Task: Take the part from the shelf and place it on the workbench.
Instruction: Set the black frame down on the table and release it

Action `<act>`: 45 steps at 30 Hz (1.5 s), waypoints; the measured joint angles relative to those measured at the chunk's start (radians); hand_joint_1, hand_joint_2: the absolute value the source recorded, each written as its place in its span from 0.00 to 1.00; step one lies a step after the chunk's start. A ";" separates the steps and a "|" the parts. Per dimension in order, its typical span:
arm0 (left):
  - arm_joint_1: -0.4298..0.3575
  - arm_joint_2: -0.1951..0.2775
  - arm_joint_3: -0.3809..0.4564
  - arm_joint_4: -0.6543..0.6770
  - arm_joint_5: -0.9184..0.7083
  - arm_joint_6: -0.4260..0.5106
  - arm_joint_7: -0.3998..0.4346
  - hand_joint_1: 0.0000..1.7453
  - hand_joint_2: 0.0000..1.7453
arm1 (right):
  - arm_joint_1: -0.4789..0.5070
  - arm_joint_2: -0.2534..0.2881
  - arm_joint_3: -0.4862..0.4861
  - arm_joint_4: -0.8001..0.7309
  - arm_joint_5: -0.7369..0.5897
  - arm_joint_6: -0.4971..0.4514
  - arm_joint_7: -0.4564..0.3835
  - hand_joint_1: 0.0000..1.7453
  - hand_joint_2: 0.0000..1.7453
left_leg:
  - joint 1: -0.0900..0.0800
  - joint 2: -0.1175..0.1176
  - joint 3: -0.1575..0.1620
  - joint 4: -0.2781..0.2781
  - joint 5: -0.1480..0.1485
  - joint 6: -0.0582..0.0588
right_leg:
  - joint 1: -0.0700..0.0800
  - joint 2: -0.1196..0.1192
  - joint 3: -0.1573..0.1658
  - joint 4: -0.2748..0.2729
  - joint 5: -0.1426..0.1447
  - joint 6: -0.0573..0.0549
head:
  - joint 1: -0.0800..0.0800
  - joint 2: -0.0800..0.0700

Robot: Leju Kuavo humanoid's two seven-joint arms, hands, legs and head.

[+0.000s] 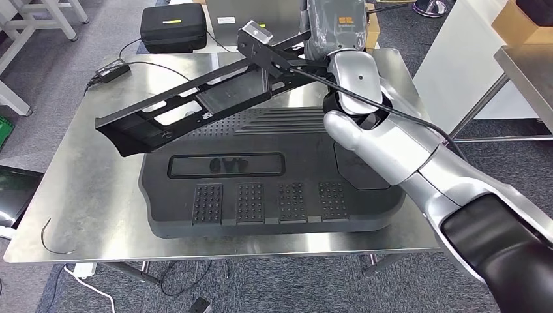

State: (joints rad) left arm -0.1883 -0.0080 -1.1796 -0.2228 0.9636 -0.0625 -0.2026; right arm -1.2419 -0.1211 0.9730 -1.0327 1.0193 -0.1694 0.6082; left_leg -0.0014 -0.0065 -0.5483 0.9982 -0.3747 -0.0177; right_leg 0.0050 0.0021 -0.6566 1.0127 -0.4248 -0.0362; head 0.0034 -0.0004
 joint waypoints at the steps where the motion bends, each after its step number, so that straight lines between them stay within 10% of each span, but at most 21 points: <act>1: 0.000 0.000 0.000 0.000 0.000 0.001 0.000 0.00 1.00 | -0.001 0.002 0.000 0.004 0.000 0.000 0.002 1.00 1.00 | 0.000 0.000 0.000 0.000 0.000 0.000 | 0.000 0.000 0.000 0.000 0.000 0.000 | 0.000 0.000; 13: 0.000 0.000 -0.001 0.000 -0.008 -0.020 -0.013 0.00 1.00 | -0.032 0.003 0.001 0.091 -0.002 0.043 0.075 1.00 1.00 | -0.001 0.000 0.002 0.001 0.000 0.000 | -0.001 0.000 0.001 0.000 0.000 0.001 | 0.000 0.000; 17: 0.000 0.000 -0.001 0.000 -0.009 -0.021 -0.011 0.00 1.00 | -0.032 0.001 0.001 0.112 0.020 0.056 0.075 0.00 0.00 | -0.001 0.000 0.002 0.001 0.000 0.000 | -0.001 0.000 0.001 0.000 0.000 0.001 | 0.000 0.000; 18: 0.000 0.000 -0.001 0.000 -0.009 -0.023 -0.009 0.00 1.00 | -0.032 0.001 0.001 0.116 0.028 0.063 0.075 0.00 0.00 | -0.001 0.000 0.002 0.001 0.000 0.000 | -0.001 0.001 0.001 0.000 0.000 0.001 | 0.000 0.000; 22: 0.000 0.000 -0.001 0.000 -0.005 -0.013 -0.005 0.00 0.00 | -0.032 -0.001 -0.001 0.129 0.056 0.096 0.075 0.00 0.00 | -0.002 0.000 0.002 0.001 0.000 0.000 | -0.001 0.001 0.001 0.000 0.000 0.001 | 0.000 0.000; 35: 0.000 -0.002 -0.001 0.000 0.003 0.000 0.001 0.00 0.00 | -0.031 0.000 -0.001 0.152 0.040 0.186 0.071 0.00 0.00 | -0.001 0.000 0.004 0.001 0.000 0.000 | -0.001 0.000 0.003 0.000 0.000 0.001 | 0.000 0.000; 45: -0.001 -0.002 -0.001 0.000 0.018 -0.011 -0.015 0.00 0.00 | -0.077 0.066 0.017 0.215 -0.172 0.540 -0.010 0.00 0.00 | -0.001 0.001 0.004 0.001 0.000 0.000 | -0.001 0.001 0.003 0.000 0.001 0.001 | -0.001 0.000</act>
State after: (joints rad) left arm -0.1895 -0.0099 -1.1810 -0.2228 0.9820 -0.0737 -0.2175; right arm -1.3187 -0.0554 0.9903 -0.8174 0.8475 0.3702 0.5986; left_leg -0.0028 -0.0056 -0.5443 0.9989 -0.3750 -0.0173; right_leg 0.0036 0.0030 -0.6531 1.0125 -0.4243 -0.0354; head 0.0028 -0.0004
